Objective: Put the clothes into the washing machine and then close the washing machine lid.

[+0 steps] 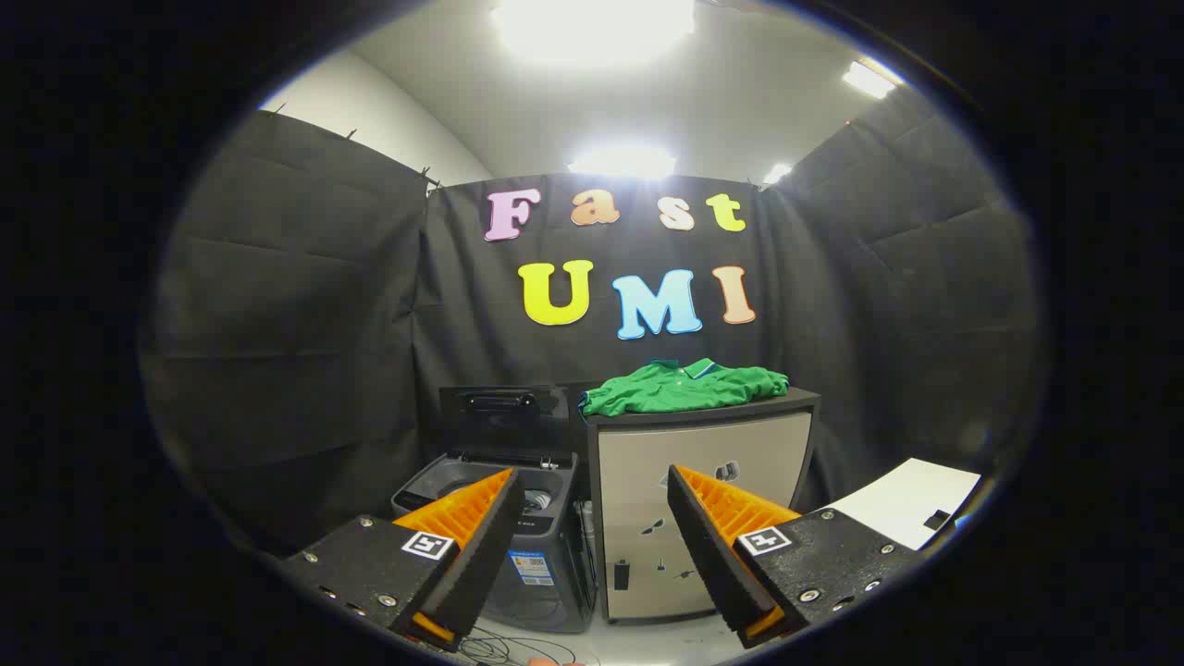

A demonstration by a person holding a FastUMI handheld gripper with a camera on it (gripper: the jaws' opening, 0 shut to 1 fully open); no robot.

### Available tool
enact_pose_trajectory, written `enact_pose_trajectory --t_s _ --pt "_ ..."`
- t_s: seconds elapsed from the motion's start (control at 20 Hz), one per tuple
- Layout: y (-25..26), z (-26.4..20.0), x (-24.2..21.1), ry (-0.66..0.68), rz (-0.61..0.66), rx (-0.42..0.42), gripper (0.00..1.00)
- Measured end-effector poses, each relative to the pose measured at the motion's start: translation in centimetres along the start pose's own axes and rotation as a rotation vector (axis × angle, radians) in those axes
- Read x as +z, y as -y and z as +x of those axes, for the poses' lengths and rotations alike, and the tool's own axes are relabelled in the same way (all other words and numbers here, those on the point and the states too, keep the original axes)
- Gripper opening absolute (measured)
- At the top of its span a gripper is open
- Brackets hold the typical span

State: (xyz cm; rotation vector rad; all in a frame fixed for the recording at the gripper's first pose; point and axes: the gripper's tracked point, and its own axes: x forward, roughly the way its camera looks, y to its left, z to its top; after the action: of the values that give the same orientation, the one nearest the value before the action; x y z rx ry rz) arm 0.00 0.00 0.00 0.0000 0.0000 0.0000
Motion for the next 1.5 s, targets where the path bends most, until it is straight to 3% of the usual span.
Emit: enact_pose_trajectory --t_s 1.5 --pt "-1.2 1.8 -1.3 -0.039 -0.012 0.0 0.96"
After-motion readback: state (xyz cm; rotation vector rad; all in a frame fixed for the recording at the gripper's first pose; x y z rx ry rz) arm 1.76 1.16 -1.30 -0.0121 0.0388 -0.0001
